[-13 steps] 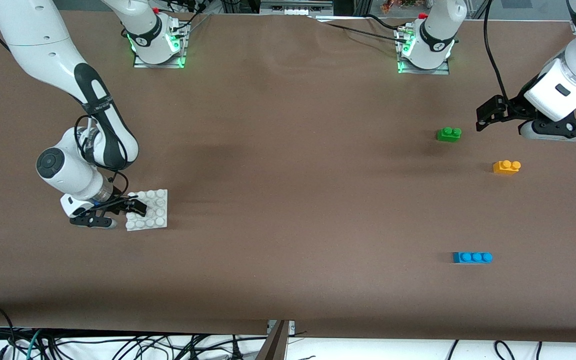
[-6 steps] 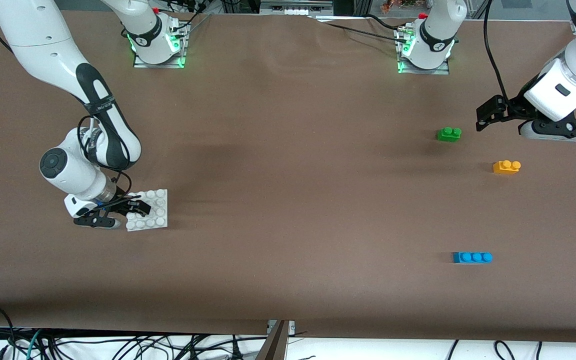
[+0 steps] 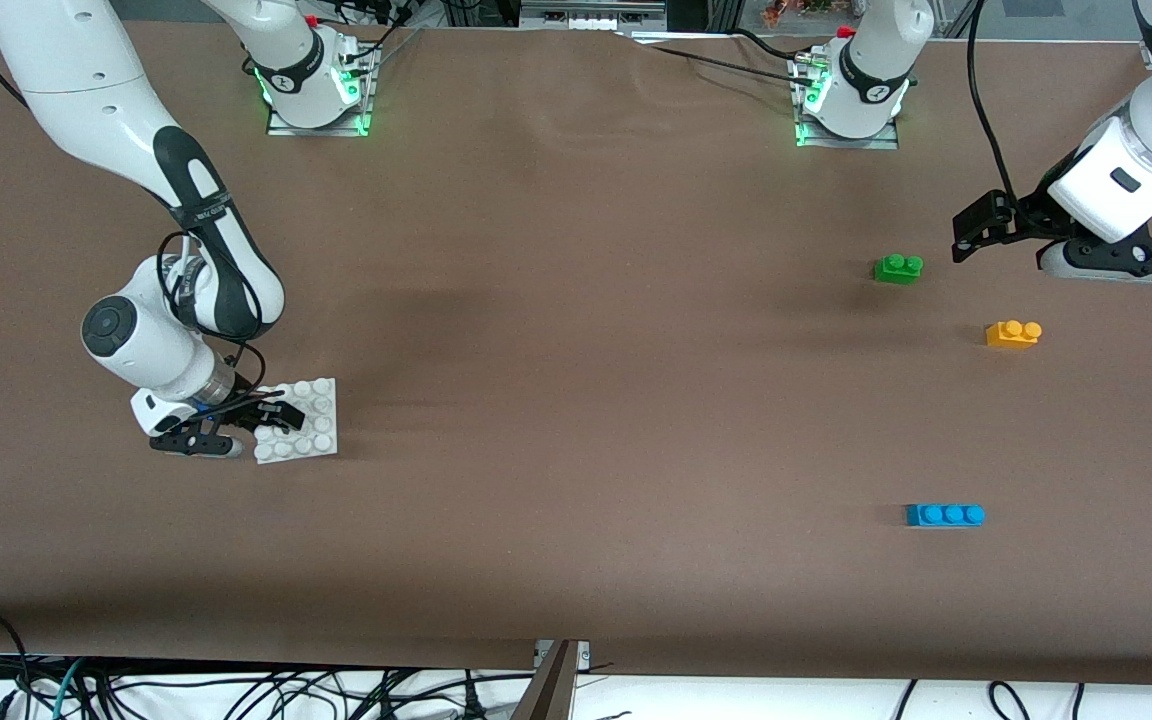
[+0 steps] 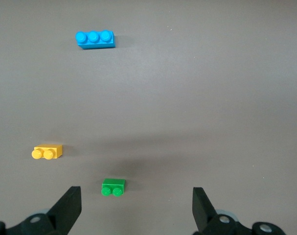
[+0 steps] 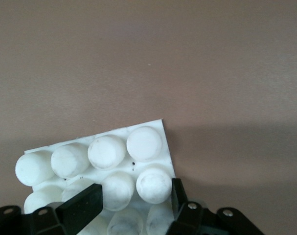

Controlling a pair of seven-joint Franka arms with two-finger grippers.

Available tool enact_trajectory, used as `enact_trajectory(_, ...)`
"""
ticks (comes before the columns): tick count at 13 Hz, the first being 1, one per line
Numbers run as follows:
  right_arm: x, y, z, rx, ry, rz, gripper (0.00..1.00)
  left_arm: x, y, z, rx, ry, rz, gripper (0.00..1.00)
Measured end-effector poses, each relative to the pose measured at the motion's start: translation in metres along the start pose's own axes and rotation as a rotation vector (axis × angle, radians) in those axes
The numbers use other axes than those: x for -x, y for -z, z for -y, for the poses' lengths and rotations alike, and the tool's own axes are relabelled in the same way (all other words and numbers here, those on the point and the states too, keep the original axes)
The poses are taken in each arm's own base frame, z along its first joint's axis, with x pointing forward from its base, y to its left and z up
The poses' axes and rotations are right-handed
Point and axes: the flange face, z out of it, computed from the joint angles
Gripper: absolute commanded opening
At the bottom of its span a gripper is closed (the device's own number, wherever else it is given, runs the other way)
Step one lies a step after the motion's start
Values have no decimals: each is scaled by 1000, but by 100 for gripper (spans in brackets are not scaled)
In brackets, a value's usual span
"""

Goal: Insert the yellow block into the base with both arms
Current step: 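Close the right gripper on the white base plate's edge, then slide the white base plate across the table with the right gripper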

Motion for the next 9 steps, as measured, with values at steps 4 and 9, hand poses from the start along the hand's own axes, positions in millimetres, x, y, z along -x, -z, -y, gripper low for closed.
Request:
enact_trajectory(4, 2, -2, 22, -35, 1, -13, 64, 0, 0, 0, 0, 0, 0, 100)
enact_trajectory(9, 8, -6, 65, -64, -45, -22, 64, 0, 0, 0, 0, 0, 0, 100)
